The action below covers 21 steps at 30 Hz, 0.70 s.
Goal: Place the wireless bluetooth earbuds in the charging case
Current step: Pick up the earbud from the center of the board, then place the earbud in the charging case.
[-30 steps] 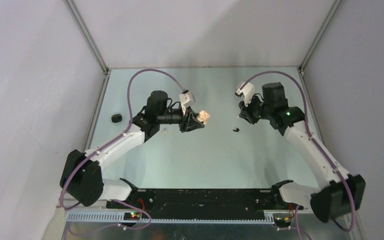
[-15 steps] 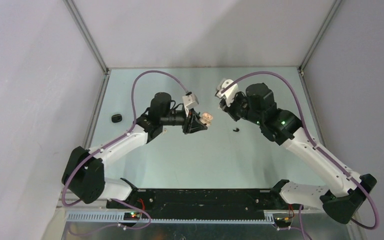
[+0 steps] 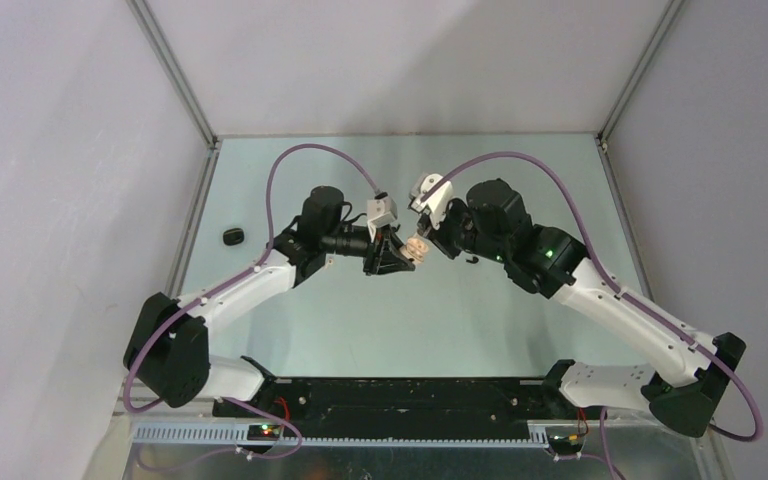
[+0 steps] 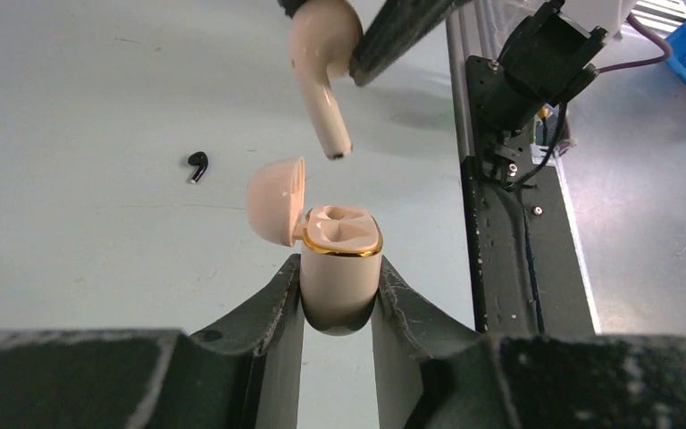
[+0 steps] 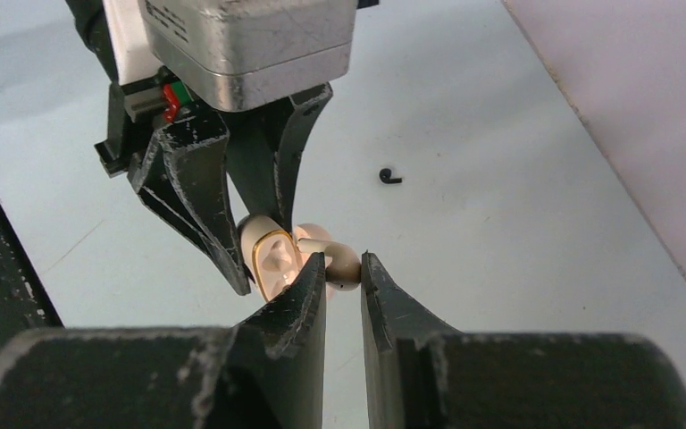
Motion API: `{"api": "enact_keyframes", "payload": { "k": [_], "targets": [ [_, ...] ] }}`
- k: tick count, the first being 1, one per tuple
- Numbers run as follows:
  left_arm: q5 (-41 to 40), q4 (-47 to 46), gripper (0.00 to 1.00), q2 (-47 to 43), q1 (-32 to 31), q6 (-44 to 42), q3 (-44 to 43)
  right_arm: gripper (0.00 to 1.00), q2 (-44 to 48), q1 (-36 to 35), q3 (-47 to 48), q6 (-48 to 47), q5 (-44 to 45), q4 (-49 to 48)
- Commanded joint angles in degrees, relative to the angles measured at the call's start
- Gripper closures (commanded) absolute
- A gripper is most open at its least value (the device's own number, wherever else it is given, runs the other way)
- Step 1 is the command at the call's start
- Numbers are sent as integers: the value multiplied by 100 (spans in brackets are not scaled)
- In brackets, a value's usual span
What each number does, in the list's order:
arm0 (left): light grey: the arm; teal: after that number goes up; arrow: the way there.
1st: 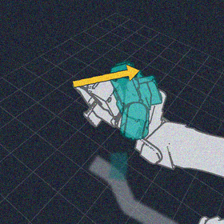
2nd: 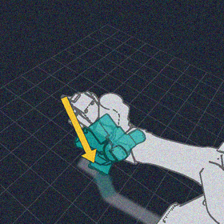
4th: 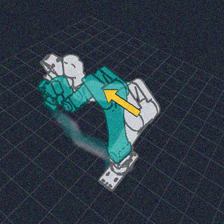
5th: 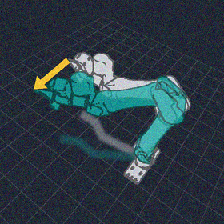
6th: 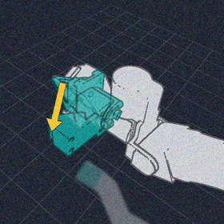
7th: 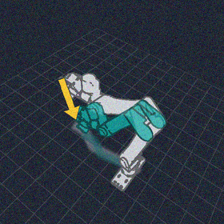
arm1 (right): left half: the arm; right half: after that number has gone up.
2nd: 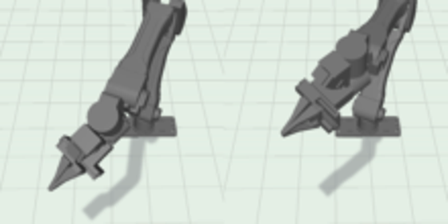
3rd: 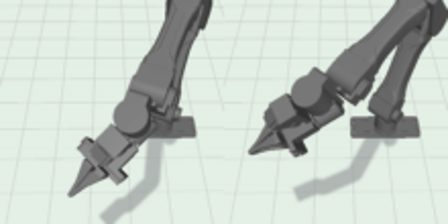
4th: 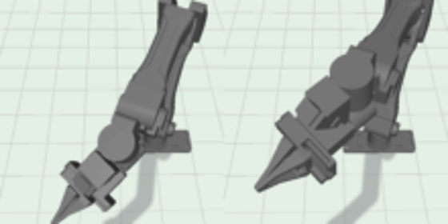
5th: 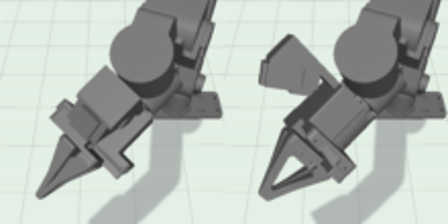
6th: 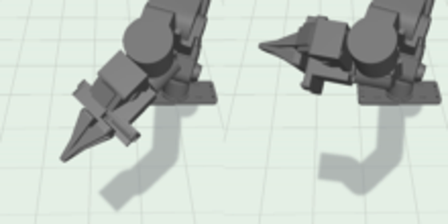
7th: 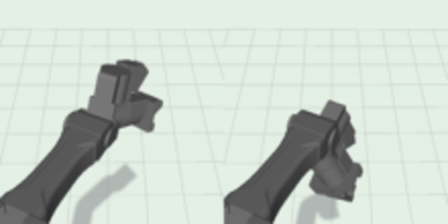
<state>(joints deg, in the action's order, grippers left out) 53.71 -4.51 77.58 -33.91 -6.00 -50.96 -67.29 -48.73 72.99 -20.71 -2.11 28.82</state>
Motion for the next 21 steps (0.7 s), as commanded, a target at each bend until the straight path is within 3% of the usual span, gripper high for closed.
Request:
{"api": "enact_keyframes", "payload": {
  "k": [1,12,21],
  "targets": [
    [301,-79,100,-45,-15,119,-216,89,-58,-148,-24,181,172,-254],
    [514,-1002,100,-1,128,1141,-50,89,-170,-366,-136,173,637,-412],
    [463,-1169,100,11,163,1191,40,89,-109,-391,-129,202,669,-447]
  ]
}}
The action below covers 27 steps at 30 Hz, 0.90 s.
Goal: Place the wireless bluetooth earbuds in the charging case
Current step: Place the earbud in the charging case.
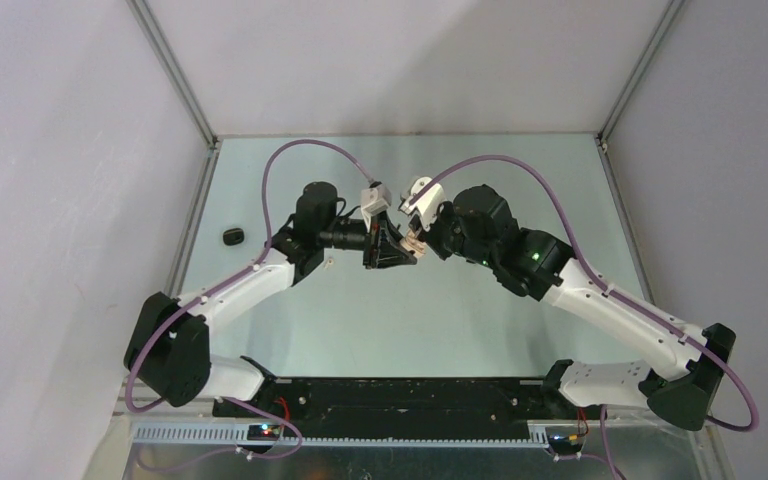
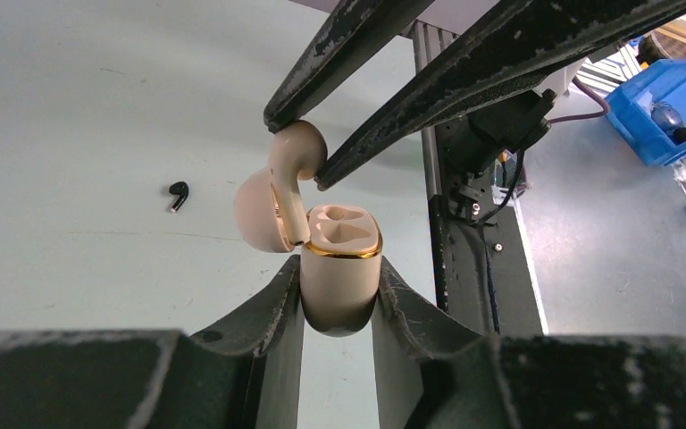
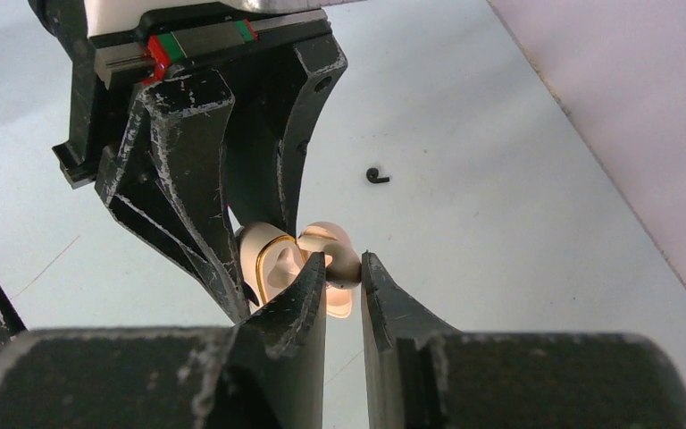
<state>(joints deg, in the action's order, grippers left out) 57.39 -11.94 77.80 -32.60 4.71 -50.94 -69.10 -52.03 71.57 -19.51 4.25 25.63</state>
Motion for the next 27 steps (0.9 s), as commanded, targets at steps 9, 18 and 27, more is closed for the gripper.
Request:
{"api": "enact_keyframes", "payload": {
  "k": [9,18,27],
  "targets": [
    [35,-388,100,22,62,60,48,89,153,-60,7,118,-14,-103],
    [32,-402,100,51,98,77,42,89,249,-39,6,135,-75,-84],
    [84,-502,100,31,131,157,77,89,172,-41,8,128,-97,-28]
  ]
}}
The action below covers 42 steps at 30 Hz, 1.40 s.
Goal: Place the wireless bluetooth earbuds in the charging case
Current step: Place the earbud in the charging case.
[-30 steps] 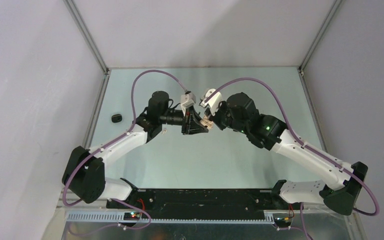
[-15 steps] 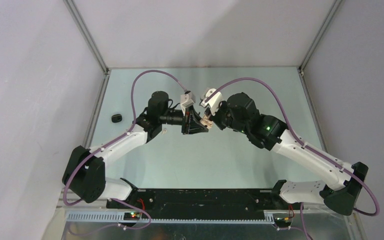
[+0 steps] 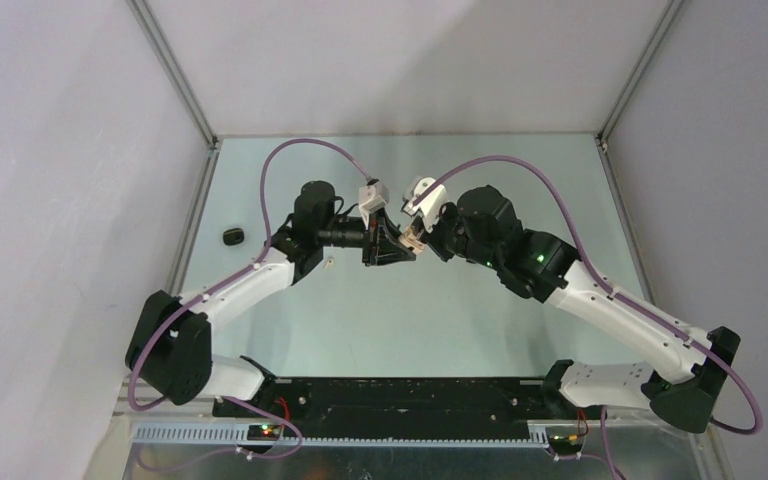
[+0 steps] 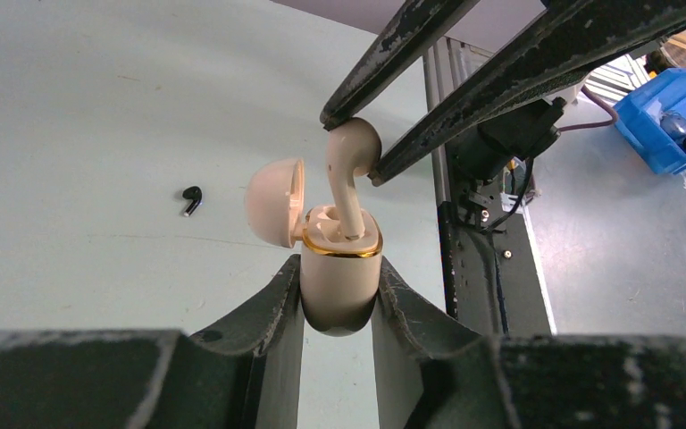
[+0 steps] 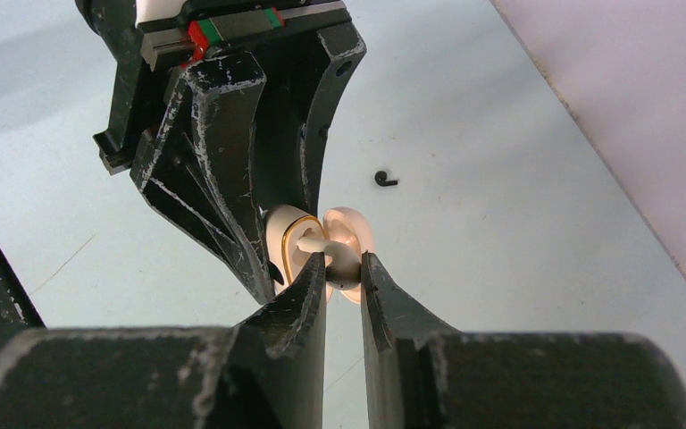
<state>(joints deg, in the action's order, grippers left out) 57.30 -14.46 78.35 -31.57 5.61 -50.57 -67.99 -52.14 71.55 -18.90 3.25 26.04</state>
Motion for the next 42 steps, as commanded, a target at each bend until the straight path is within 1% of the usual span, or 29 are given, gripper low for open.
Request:
{"api": "enact_keyframes", "payload": {
  "k": [1,16,28,35,42],
  "targets": [
    [101,-253,100,-35,28,61,39,89,46,-28,9,74,28,-85],
    [215,-208,100,-124,33,-43,82,89,-110,-59,9,41,225,-270],
    [210,-221,100,-122,30,-33,74,89,-106,-147,9,62,-29,-171],
    [344,-379,100,-79,31,174,66,89,-155,-158,9,217,-41,-195],
    [388,-545,100,-97,38,326,119,90,-203,-179,8,472,159,-349]
  ]
}}
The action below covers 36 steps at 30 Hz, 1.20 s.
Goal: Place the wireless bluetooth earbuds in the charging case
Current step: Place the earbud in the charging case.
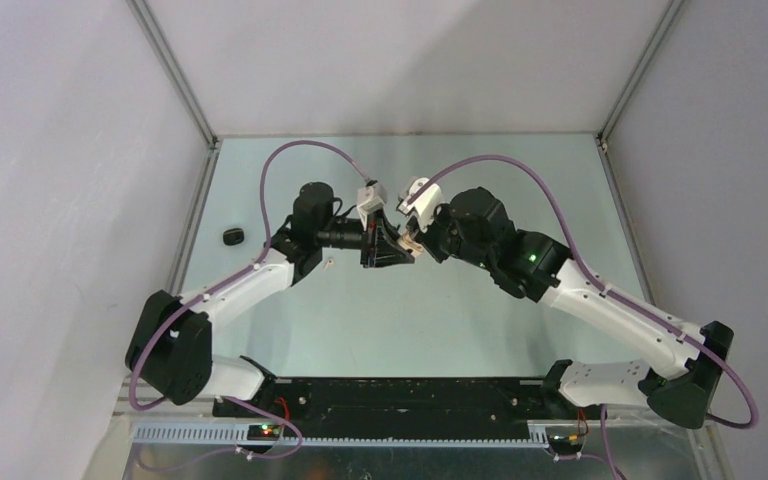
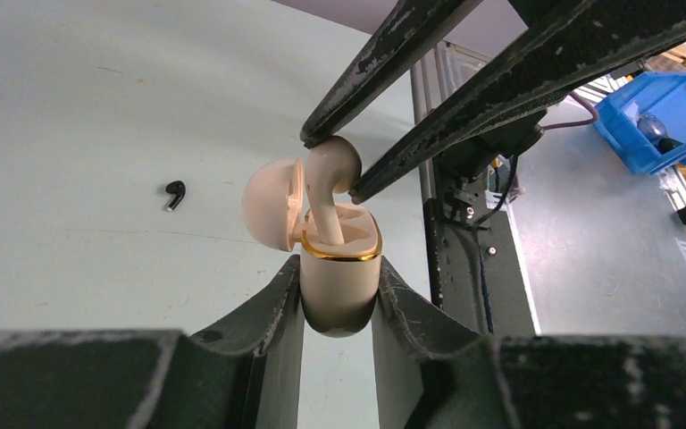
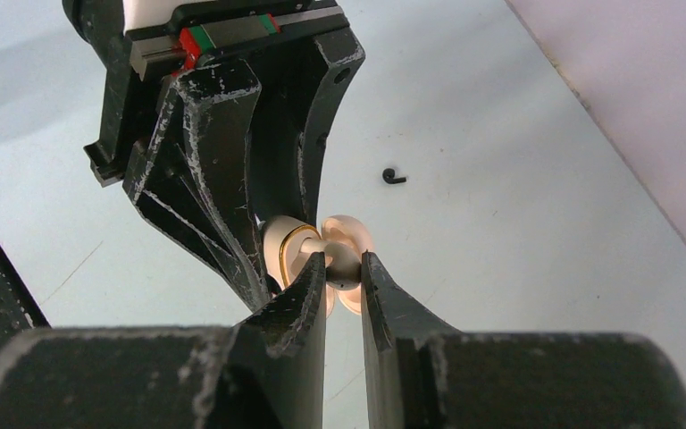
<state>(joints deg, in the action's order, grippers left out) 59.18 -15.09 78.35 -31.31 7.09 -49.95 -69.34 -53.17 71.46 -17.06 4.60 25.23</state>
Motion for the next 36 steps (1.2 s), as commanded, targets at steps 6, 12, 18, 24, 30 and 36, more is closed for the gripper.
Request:
{"api": "enact_keyframes", "payload": {
  "k": [6,12,18,24,30,36],
  "targets": [
    [234,-701,100,-113,78,359,105,90,-88,-53,17,464,-253,-200],
    [273,-810,100,-155,103,348,165,90,-142,21,21,680,-351,-240],
    [340,-849,100,-205,99,275,230,90,-155,174,96,853,-760,-131],
    [402,-878,100,-186,99,228,253,90,-143,165,96,712,-738,-114],
    [502,-897,100,-290,100,-53,384,91,-162,182,54,654,-731,-127],
    [532,-399,100,-399,101,-669,391,91,-30,-1,-24,195,-583,-129]
  ]
}}
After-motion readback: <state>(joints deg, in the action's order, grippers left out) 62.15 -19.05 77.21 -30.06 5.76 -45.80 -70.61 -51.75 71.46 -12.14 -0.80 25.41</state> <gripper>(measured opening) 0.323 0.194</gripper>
